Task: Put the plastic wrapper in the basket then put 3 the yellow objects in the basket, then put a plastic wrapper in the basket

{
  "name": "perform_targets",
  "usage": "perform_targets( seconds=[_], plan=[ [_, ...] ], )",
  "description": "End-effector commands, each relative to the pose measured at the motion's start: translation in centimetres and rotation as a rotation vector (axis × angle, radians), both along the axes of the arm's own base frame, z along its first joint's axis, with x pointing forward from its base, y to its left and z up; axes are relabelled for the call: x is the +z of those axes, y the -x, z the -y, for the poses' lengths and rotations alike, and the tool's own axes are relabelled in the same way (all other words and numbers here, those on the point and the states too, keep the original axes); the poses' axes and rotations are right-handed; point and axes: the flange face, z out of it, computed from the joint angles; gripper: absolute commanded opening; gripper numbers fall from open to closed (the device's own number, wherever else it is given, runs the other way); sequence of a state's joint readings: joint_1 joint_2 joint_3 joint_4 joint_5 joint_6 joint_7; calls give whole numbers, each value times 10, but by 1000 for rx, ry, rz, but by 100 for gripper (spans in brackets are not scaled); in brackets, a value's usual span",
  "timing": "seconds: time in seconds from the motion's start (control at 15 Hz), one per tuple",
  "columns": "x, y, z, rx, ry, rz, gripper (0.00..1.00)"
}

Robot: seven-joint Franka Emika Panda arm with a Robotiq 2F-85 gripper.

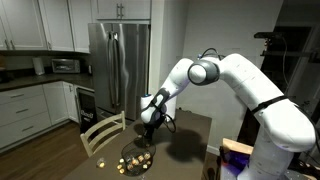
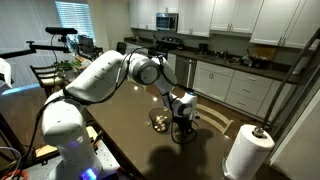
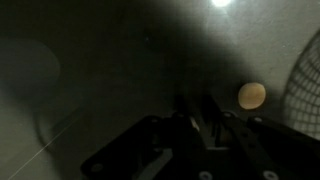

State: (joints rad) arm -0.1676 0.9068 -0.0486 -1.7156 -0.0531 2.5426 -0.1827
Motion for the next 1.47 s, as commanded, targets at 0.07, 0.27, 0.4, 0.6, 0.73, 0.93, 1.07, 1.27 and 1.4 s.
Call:
perform_targets(
  seconds=[0.07, 0.27, 0.4, 0.6, 0.73, 0.93, 1.07, 1.27, 1.4],
  plan=[
    [4, -6, 1, 5, 12, 19, 61],
    [3, -10, 2, 27, 20, 49, 82],
    [2, -12, 2, 31, 22, 61, 95],
    [3, -8, 0, 7, 9, 45, 89],
    [2, -9, 1, 11, 2, 44, 100],
    [1, -11, 2, 18, 15, 73, 100],
    [1, -13, 2, 20, 19, 91, 100],
    [-1, -14, 2, 13, 22, 98, 100],
    [-1, -12, 2, 9, 20, 94, 100]
  ],
)
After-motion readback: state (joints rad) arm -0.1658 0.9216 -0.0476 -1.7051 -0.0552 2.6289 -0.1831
